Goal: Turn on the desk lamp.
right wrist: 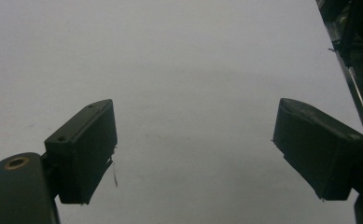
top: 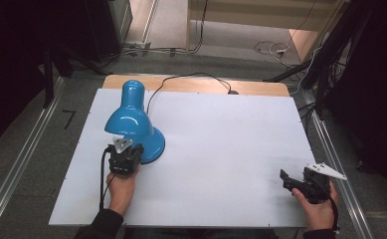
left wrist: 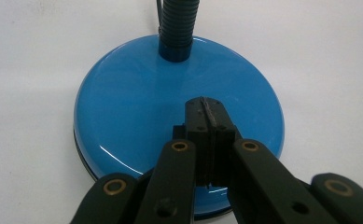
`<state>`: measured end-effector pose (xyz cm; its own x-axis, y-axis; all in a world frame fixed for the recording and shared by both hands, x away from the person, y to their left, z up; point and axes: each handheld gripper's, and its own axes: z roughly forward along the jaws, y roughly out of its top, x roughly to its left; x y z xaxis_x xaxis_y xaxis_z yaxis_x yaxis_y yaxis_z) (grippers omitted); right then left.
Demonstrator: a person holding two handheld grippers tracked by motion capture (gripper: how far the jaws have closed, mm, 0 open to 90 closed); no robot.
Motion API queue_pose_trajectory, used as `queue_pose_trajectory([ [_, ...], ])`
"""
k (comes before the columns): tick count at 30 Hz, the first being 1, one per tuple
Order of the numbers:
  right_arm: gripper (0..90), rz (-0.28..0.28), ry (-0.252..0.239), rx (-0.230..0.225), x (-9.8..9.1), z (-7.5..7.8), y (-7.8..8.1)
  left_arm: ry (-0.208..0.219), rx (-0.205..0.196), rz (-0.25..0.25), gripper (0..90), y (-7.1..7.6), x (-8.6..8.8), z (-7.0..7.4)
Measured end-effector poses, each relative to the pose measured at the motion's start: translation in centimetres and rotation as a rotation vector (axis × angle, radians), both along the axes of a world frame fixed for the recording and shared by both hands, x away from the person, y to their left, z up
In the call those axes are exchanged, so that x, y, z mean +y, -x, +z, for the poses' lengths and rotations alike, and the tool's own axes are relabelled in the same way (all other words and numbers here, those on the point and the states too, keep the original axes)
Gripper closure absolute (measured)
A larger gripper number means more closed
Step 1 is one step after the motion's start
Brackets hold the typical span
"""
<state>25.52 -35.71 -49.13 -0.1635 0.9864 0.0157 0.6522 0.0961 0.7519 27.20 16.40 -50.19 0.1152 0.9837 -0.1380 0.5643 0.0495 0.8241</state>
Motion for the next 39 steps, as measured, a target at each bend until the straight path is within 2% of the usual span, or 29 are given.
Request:
queue_pose_trajectory([
  [8,11.9,0.002,0.003,0.004,0.0,0.0,0.0,-0.016,-0.009,-0.001,90.0,0.1,-0.1,-0.1],
  [14,11.9,-0.001,0.003,0.006,0.0,-0.1,0.0,-0.007,-0.011,-0.002,90.0,0.1,0.0,-0.1],
  [18,11.9,-0.003,0.003,0.006,-0.1,0.0,0.0,-0.021,-0.016,-0.002,90.0,0.2,-0.1,-0.2],
  [20,11.9,-0.003,0.004,0.005,-0.1,0.0,0.0,-0.050,-0.020,0.002,90.0,0.3,-0.4,-0.2],
  [27,11.9,-0.003,0.004,0.002,-0.2,0.0,0.1,-0.058,-0.009,-0.009,90.0,0.8,-0.5,-0.2],
  [30,11.9,-0.004,0.004,0.003,-0.2,0.0,0.1,-0.031,-0.004,-0.009,90.0,0.8,-0.3,-0.1],
  [34,11.9,-0.004,-0.003,0.001,-0.1,0.1,0.1,-0.017,-0.003,-0.004,90.0,0.8,0.0,-0.1],
  [37,11.9,-0.003,-0.003,0.001,-0.2,0.0,0.0,-0.022,-0.040,0.019,90.0,1.0,0.1,0.2],
  [39,11.9,-0.007,-0.004,0.006,-0.2,0.0,0.0,-0.011,-0.047,0.021,90.0,1.1,0.3,0.4],
])
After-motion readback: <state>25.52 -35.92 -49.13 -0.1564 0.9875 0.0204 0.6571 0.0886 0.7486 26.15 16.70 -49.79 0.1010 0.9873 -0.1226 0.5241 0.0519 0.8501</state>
